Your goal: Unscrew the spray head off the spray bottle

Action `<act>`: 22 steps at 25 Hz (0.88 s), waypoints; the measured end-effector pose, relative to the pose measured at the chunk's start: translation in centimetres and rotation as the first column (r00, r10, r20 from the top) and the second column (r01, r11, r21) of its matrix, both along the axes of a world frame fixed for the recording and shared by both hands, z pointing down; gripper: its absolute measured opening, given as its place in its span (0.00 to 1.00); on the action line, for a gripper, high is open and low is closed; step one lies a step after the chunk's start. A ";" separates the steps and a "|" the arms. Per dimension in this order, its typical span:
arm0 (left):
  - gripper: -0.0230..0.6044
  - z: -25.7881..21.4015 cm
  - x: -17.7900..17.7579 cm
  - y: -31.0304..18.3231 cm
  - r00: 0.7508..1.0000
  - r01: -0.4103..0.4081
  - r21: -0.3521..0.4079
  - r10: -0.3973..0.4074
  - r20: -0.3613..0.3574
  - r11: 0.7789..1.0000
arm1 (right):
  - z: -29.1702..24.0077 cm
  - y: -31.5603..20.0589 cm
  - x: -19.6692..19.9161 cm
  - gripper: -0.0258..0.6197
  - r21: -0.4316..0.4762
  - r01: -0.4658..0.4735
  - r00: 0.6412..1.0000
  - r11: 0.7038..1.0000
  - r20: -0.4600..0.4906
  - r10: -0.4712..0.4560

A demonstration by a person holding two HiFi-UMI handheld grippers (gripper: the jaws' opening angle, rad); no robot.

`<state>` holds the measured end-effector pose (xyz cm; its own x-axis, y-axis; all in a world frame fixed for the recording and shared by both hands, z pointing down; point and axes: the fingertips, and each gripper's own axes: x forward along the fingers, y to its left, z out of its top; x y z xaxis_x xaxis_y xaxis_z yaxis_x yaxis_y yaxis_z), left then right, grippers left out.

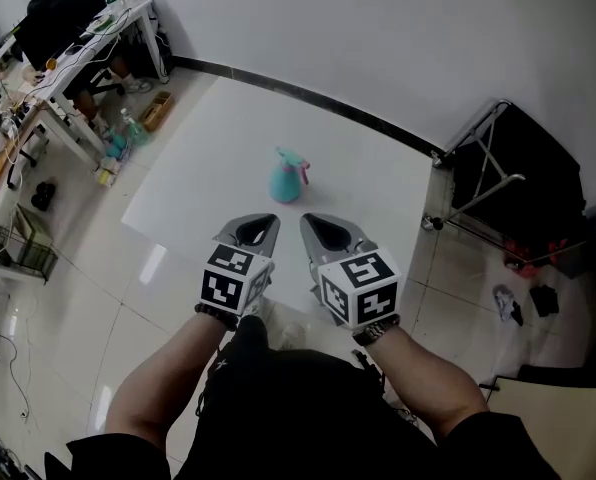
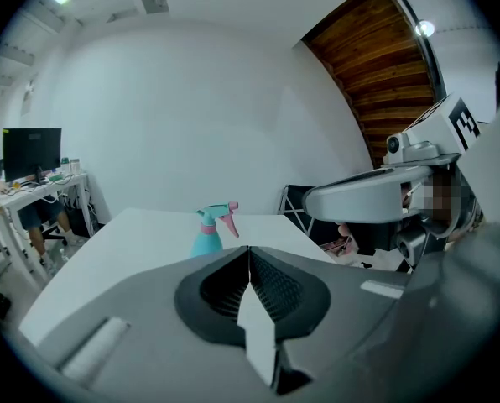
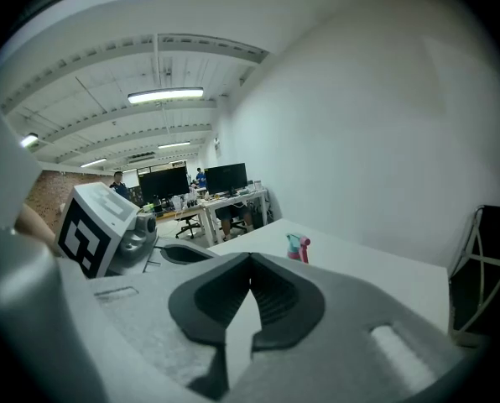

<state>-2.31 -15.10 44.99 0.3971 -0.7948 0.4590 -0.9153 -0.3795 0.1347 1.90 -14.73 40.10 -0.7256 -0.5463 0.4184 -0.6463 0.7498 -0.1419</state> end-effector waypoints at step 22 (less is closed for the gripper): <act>0.28 4.4 -1.2 -5.6 0.996 -0.093 -0.085 0.092 -0.013 0.992 | 0.3 -5.4 -0.9 0.03 -0.013 -0.064 0.997 0.998 -0.040 0.063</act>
